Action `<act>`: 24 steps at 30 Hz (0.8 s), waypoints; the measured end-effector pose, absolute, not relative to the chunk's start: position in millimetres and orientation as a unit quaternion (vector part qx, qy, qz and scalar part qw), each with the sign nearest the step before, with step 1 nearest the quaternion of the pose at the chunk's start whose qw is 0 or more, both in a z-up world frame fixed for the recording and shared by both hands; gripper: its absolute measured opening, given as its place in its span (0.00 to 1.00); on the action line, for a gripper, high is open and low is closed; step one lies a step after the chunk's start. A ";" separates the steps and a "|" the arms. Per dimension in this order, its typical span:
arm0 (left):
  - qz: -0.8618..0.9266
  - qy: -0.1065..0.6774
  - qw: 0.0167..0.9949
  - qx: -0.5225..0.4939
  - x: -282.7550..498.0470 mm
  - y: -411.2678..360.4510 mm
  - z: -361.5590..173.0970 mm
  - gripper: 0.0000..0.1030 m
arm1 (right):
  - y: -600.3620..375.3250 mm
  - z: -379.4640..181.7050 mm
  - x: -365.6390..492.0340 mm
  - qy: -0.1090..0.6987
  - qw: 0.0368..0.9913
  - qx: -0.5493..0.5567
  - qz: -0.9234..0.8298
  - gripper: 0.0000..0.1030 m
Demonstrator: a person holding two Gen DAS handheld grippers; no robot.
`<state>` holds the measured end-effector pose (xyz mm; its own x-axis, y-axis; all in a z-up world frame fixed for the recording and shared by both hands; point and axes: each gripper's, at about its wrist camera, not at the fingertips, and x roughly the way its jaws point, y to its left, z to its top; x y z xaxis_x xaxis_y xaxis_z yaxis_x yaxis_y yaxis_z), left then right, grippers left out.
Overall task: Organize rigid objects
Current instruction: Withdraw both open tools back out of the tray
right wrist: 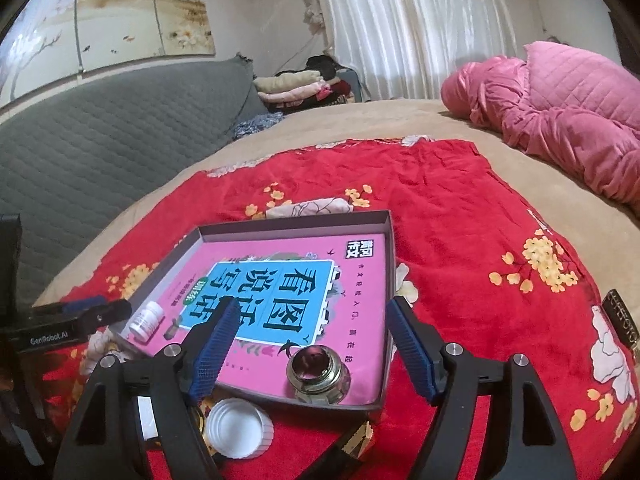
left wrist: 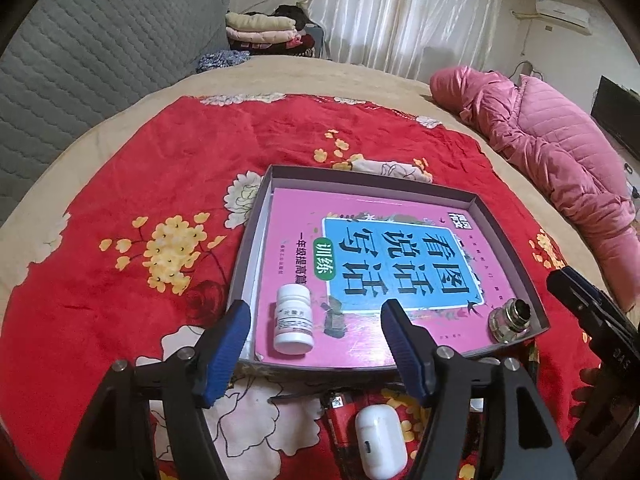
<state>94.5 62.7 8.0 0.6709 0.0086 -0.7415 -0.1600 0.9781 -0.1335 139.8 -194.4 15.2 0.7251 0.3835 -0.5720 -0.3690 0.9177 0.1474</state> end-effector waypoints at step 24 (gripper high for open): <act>0.030 0.401 0.910 -0.101 72.2 63.9 20.0 0.65 | -201.4 31.8 108.1 0.279 0.945 0.000 0.172 0.75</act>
<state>72.2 63.9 20.0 0.6760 -0.0261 -0.7365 -0.1368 0.9776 -0.1602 108.1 -201.4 31.8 0.7851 0.3251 -0.5272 -0.3253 0.9407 0.0958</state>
